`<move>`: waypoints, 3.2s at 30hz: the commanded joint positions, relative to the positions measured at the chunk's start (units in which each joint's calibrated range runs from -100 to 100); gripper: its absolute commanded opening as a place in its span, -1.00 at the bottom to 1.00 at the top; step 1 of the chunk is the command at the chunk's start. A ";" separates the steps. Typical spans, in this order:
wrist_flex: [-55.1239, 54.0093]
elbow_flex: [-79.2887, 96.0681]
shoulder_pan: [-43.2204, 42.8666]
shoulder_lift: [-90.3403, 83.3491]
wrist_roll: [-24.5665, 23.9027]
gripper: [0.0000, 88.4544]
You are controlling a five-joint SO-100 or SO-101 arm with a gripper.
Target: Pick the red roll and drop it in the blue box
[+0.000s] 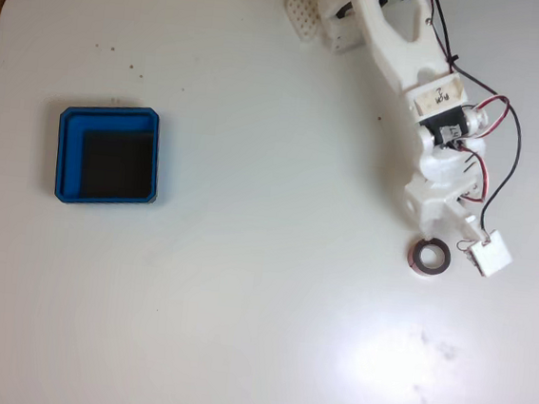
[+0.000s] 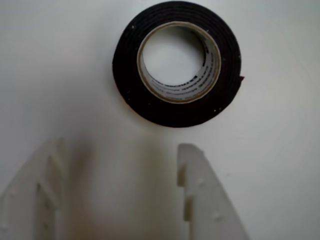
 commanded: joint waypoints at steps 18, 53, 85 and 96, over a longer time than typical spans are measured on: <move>0.40 -13.65 0.24 10.34 0.07 -0.54; 0.90 -21.65 0.44 19.96 -0.28 -0.98; 27.88 -21.11 2.59 -19.25 -0.37 -0.98; 27.88 -21.11 24.47 -31.55 -0.37 -0.98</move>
